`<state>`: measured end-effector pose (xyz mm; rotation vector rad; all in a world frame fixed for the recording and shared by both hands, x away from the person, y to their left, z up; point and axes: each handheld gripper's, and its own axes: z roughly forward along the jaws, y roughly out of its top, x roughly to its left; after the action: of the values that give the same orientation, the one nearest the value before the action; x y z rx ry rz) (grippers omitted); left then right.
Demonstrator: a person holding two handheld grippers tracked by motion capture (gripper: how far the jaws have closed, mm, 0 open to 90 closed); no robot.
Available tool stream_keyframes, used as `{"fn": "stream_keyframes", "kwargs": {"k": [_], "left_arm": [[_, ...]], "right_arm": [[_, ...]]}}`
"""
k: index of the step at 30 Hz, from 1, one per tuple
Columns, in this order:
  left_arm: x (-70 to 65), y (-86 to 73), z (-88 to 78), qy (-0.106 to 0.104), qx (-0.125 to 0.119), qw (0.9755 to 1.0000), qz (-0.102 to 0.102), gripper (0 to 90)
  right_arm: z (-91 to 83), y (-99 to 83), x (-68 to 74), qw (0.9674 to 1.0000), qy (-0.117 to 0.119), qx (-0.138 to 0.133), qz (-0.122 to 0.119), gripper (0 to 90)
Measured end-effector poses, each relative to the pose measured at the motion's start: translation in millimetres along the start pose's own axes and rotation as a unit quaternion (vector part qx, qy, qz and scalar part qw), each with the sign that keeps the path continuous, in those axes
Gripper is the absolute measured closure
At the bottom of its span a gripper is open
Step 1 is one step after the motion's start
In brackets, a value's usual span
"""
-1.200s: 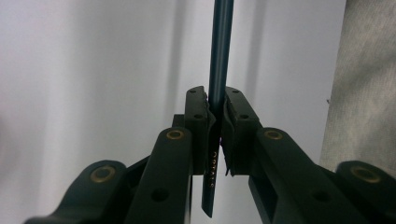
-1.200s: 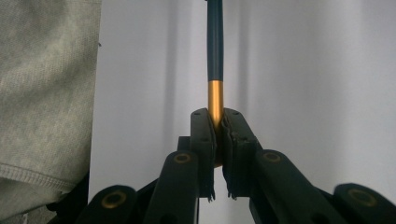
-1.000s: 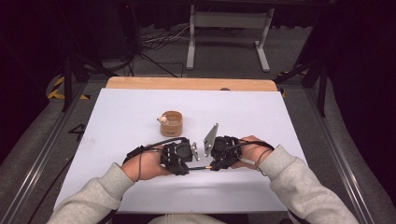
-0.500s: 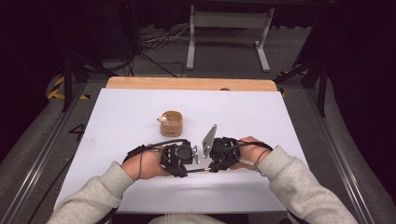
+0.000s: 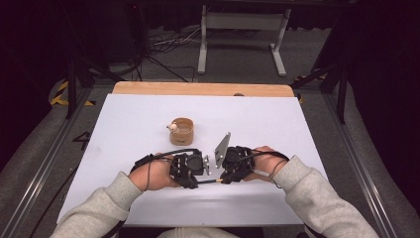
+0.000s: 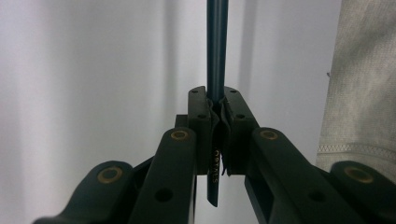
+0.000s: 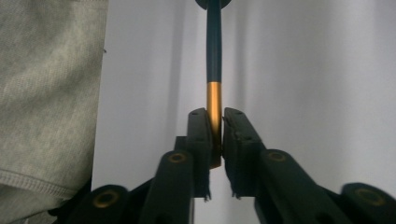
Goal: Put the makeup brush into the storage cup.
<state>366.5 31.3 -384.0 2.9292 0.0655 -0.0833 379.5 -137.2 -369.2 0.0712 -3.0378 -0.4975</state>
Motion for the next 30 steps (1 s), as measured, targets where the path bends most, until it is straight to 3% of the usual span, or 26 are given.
{"fn": "stream_keyframes", "kwargs": {"k": [3, 8, 9, 13, 18, 22, 24, 25, 26, 27, 29, 30], "left_arm": [[-0.6, -0.5, 0.3, 0.003, -0.01, 0.9999, 0.007, 84.2], [0.9, -2.5, -1.8, 0.004, -0.021, 0.9998, 0.0, 84.2], [1.4, -3.1, -2.3, 0.008, -0.023, 0.9997, 0.001, 84.2], [3.7, -5.7, -3.1, 0.013, -0.037, 0.9992, -0.004, 84.2], [6.1, -9.6, -7.4, 0.014, -0.064, 0.9978, -0.014, 84.2], [7.6, -12.7, -11.0, 0.02, -0.085, 0.996, -0.02, 84.2], [8.3, -15.8, -13.8, 0.024, -0.103, 0.994, -0.025, 84.2], [8.3, -15.8, -13.8, 0.024, -0.103, 0.994, -0.025, 84.2], [8.5, -17.2, -14.6, 0.026, -0.113, 0.9929, -0.026, 84.2], [8.6, -19.0, -15.2, 0.029, -0.125, 0.9914, -0.027, 84.2], [8.3, -21.7, -15.9, 0.035, -0.144, 0.9885, -0.026, 84.2], [8.2, -23.6, -16.1, 0.04, -0.161, 0.9858, -0.028, 84.1]], "right_arm": [[-3.2, -2.5, 0.5, 0.9999, -0.01, -0.01, 0.004, 66.9], [-11.2, -9.5, 2.3, 0.9983, -0.032, -0.043, 0.023, 53.1], [-13.3, -11.9, 2.5, 0.9976, -0.04, -0.05, 0.026, 46.9], [-19.2, -19.7, 2.3, 0.994, -0.059, -0.082, 0.04, 36.1], [-27.5, -30.1, 4.0, 0.9861, -0.082, -0.131, 0.062, 26.8], [-34.1, -40.9, 7.0, 0.9755, -0.1, -0.18, 0.078, 21.9], [-36.1, -45.2, 8.2, 0.9719, -0.107, -0.193, 0.082, 21.5], [-36.1, -45.2, 8.2, 0.9719, -0.107, -0.193, 0.082, 21.5], [-37.1, -47.7, 8.7, 0.9698, -0.11, -0.201, 0.084, 21.5], [-38.5, -52.3, 9.9, 0.965, -0.114, -0.219, 0.089, 21.5], [-39.3, -56.5, 11.3, 0.9601, -0.118, -0.236, 0.092, 21.5], [-39.4, -58.1, 11.6, 0.9585, -0.12, -0.241, 0.093, 21.5]]}}
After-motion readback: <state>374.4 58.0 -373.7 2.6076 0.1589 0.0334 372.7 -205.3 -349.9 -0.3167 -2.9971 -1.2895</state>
